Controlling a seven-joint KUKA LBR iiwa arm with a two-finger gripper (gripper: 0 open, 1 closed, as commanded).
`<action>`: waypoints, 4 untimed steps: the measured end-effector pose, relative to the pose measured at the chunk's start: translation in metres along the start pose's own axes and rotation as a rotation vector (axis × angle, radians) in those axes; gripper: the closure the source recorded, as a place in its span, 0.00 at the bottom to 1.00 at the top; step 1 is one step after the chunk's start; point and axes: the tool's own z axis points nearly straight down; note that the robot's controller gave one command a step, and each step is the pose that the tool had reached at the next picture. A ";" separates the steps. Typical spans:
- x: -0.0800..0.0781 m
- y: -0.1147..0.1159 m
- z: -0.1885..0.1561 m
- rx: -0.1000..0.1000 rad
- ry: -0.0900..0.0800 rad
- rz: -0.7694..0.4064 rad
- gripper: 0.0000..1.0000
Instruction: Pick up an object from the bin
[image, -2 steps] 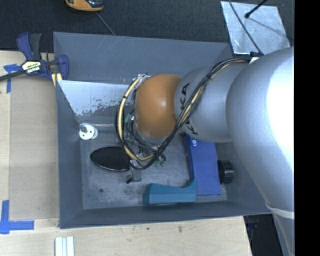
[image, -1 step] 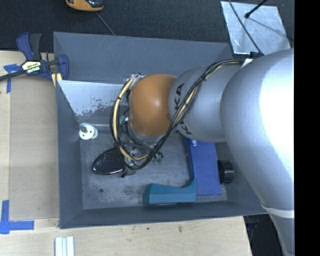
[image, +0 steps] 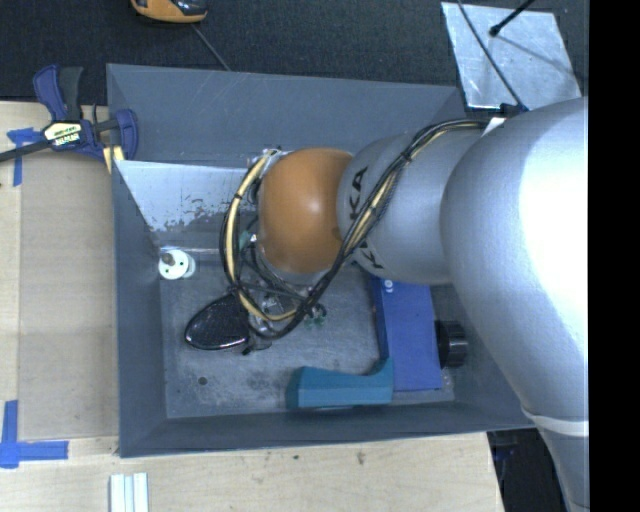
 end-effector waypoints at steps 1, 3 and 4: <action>-0.006 0.022 0.000 0.001 -0.002 0.043 1.00; -0.018 0.003 -0.008 -0.003 0.003 0.008 1.00; -0.008 0.029 -0.012 0.005 0.006 0.024 1.00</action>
Offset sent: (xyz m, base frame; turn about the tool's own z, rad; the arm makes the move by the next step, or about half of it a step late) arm -0.0230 0.0508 0.0175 -0.0092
